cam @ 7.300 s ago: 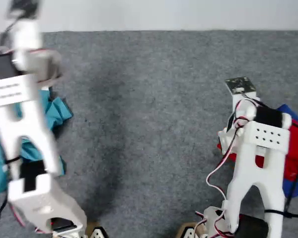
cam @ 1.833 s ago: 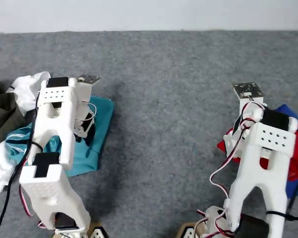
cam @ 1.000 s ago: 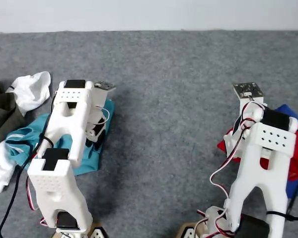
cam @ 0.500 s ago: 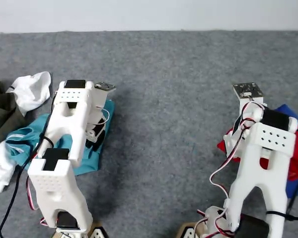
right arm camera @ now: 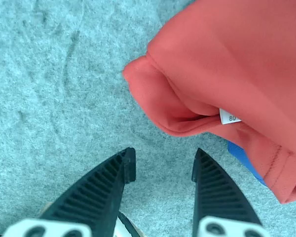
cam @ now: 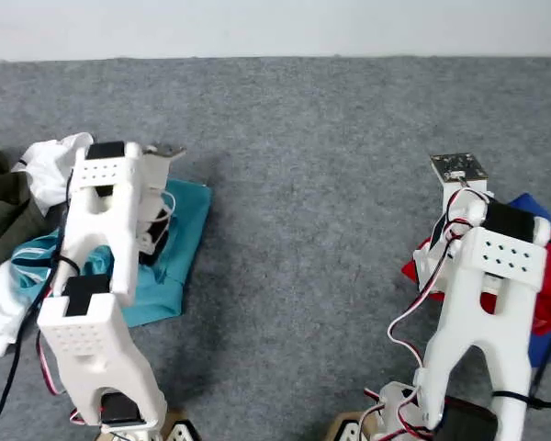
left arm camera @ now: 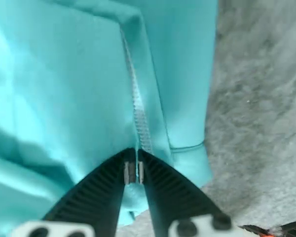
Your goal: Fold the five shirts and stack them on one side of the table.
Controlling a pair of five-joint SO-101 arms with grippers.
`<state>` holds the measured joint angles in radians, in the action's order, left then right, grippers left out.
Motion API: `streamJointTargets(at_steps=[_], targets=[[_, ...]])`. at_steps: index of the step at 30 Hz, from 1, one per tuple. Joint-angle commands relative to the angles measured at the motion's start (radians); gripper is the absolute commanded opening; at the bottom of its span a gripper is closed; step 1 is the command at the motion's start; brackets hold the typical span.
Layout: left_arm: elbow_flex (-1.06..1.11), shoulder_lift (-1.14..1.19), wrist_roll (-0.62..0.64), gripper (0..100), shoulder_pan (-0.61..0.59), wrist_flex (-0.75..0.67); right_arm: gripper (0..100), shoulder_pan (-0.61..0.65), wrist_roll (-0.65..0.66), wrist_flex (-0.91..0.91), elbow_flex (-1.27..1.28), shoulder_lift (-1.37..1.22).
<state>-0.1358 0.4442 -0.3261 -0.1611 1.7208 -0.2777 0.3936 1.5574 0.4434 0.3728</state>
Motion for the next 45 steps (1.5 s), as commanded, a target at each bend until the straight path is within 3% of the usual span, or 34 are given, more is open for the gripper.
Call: streamJointTargets(at_steps=[1,5,11,17,21,26,29,36,41,45], targets=[[-0.176,-0.098,0.026,1,-0.002,0.032,19.7,-0.005,-0.005,-0.007,-0.005,0.036],[-0.288,-0.249,0.035,1,-0.003,0.032,19.7,-0.005,-0.005,-0.007,-0.005,0.035],[-0.291,-0.496,0.032,1,-0.009,0.032,19.7,-0.004,-0.005,-0.007,-0.005,0.033],[0.031,-0.548,0.031,2,0.034,0.011,19.9,0.03,-0.005,-0.007,-0.005,0.033],[0.116,-0.569,0.074,2,-0.058,-0.018,20.1,0.294,-0.009,-0.081,-0.006,0.033],[0.036,-0.727,0.166,2,-0.284,-0.018,20.1,0.716,-0.021,-0.231,-0.025,0.024],[0.041,-0.836,0.163,2,-0.4,-0.011,20.1,0.883,-0.08,-0.3,-0.086,-0.048],[0.217,-0.964,0.161,2,-0.526,-0.038,20.2,1.078,-0.092,-0.269,-0.462,-0.484],[0.326,-0.967,0.161,2,-0.603,-0.101,27.8,1.168,-0.124,-0.071,-0.856,-0.786],[0.334,-0.97,0.161,2,-0.605,-0.103,27.3,1.214,-0.112,0.068,-1.2,-0.955]])
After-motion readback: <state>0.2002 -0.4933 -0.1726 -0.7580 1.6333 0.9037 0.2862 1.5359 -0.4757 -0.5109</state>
